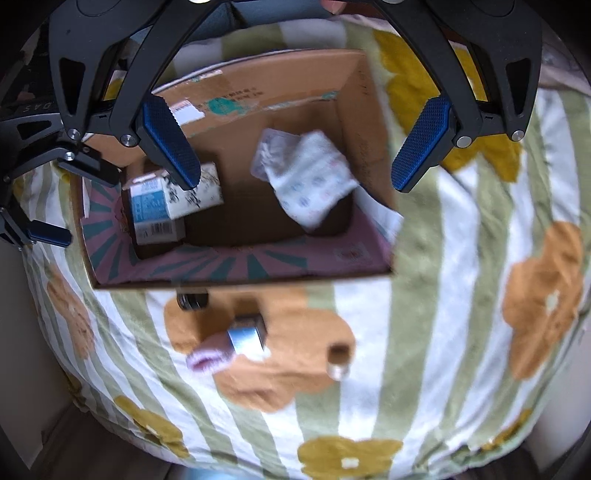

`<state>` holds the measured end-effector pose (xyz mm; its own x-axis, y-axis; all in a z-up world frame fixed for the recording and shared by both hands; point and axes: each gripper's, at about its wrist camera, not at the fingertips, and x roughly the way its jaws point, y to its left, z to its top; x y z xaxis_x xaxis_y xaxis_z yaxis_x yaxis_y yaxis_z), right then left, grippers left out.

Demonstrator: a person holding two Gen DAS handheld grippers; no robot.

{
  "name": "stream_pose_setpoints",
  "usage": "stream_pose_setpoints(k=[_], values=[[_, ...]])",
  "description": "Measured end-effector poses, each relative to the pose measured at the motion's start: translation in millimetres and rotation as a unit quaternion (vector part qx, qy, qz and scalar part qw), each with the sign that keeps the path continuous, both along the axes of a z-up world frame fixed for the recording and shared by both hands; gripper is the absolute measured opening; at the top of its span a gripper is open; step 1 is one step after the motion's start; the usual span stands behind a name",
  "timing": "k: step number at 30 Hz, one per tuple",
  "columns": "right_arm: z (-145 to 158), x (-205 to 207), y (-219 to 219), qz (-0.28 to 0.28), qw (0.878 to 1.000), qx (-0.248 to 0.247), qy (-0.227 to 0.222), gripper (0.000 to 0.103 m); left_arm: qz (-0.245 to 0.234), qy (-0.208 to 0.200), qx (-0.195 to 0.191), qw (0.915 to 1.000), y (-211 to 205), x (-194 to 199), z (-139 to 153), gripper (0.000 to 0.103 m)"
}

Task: Organize objects
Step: 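Move both open tools back toward the remaining items on the blanket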

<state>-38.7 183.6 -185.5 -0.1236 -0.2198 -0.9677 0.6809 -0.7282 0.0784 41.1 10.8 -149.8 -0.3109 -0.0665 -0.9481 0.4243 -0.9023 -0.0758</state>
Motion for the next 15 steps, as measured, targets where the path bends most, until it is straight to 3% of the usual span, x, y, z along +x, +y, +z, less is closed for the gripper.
stream_pose_setpoints(k=[5, 15], values=[[25, -8, -3, -0.018, 1.0, -0.006, 0.02, 0.102, -0.007, 0.011, -0.017, 0.9998, -21, -9, 23, 0.103], [57, -47, -30, -0.052, 0.997, -0.038, 0.036, 0.102, -0.026, 0.04, 0.002, 0.9989, -73, -49, 45, 0.103]])
